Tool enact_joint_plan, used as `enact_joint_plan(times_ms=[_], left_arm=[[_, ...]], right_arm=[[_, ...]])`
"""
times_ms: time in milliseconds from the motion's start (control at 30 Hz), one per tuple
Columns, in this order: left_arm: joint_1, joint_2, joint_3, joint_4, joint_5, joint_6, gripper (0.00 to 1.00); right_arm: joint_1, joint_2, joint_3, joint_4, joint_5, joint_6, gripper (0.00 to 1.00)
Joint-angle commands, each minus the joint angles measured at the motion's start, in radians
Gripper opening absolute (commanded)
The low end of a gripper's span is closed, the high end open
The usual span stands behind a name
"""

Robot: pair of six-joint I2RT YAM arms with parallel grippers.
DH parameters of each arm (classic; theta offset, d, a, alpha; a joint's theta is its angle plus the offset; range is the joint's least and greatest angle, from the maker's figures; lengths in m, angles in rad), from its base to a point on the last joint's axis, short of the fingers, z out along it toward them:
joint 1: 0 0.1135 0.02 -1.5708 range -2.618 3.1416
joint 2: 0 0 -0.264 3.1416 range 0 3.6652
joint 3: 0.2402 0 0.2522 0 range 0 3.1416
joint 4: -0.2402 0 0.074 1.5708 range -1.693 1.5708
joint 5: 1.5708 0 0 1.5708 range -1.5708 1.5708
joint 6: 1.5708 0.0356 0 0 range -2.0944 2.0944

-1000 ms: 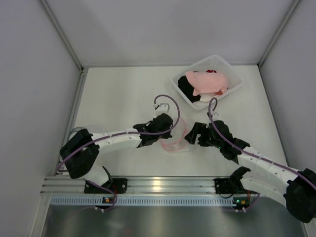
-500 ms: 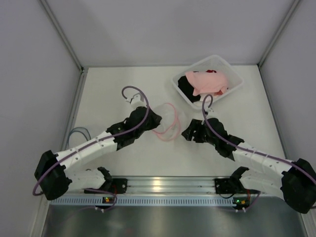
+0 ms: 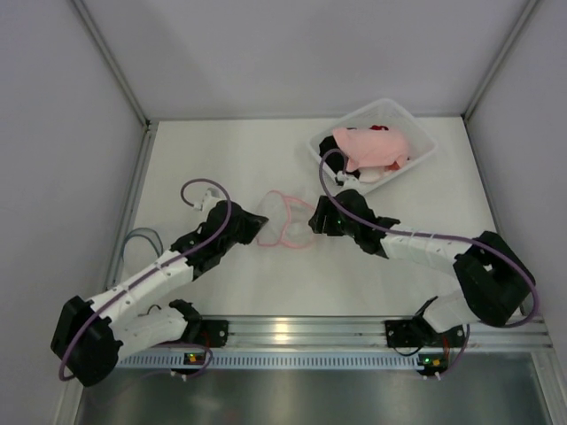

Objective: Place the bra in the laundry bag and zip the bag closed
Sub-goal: Open the laundry bag at the center of the board.

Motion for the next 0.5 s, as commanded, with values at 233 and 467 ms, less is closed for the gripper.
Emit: enact_joint_plan(times_ms=[233, 467], left_arm=[[0.140, -0.105, -0.045, 0.018, 0.064, -0.097, 0.00], [0.160, -0.105, -0.068, 0.024, 0.070, -0.122, 0.00]], right_arm=[[0.018, 0.114, 0.115, 0.022, 0.054, -0.003, 0.45], [0.057, 0.145, 0.145, 0.039, 0.019, -0.004, 0.44]])
